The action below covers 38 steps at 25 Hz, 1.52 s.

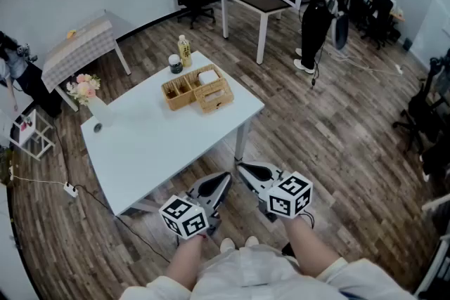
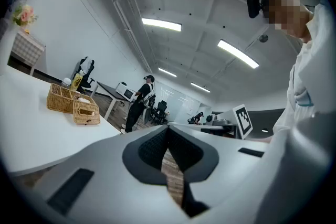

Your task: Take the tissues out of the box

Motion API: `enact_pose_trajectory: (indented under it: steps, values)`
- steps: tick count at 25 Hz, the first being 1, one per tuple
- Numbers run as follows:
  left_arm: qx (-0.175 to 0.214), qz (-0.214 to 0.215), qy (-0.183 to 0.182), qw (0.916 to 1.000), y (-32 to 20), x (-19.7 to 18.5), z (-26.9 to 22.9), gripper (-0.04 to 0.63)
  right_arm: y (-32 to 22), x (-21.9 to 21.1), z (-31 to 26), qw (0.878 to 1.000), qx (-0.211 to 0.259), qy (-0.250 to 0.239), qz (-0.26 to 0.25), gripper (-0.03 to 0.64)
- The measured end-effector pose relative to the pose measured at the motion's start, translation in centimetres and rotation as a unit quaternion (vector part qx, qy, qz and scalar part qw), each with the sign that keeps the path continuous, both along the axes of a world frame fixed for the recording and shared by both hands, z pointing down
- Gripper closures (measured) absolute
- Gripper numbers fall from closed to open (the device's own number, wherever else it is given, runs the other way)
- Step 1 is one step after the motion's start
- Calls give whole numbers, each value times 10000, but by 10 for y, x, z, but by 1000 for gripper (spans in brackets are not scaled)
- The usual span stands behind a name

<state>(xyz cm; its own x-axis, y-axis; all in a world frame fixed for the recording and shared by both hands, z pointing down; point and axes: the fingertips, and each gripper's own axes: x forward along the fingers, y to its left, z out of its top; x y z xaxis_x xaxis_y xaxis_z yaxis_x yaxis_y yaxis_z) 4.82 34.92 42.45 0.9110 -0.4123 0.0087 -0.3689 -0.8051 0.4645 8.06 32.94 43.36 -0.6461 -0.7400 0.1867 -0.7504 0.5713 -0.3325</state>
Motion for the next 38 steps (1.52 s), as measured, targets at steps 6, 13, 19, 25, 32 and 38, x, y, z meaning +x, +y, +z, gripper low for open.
enact_pose_trajectory:
  steps: [6,13,19,25,32,38]
  values:
    - [-42,8,34,10000,2,2,2,594,1,2,1,10000,-22,-11,23,584]
    - [-77,34,31,10000,4,5,1,594,4,4,1,10000,-34,3,34,584]
    - [-71,45,40,10000,5,9,2,594,5,7,4,10000,-44,-5,10,585]
    - [-54,36,-23,10000,10,14,-2,594,10,10,3,9999,-47,-37,-90,584]
    - [-9,63,-12,10000,8,25,-5,594,10,12,1,9996,-107,-66,-242,581]
    - [-52,107,-76,9999,9,39,0,594,12,26,4,9995,-185,-87,-233,581]
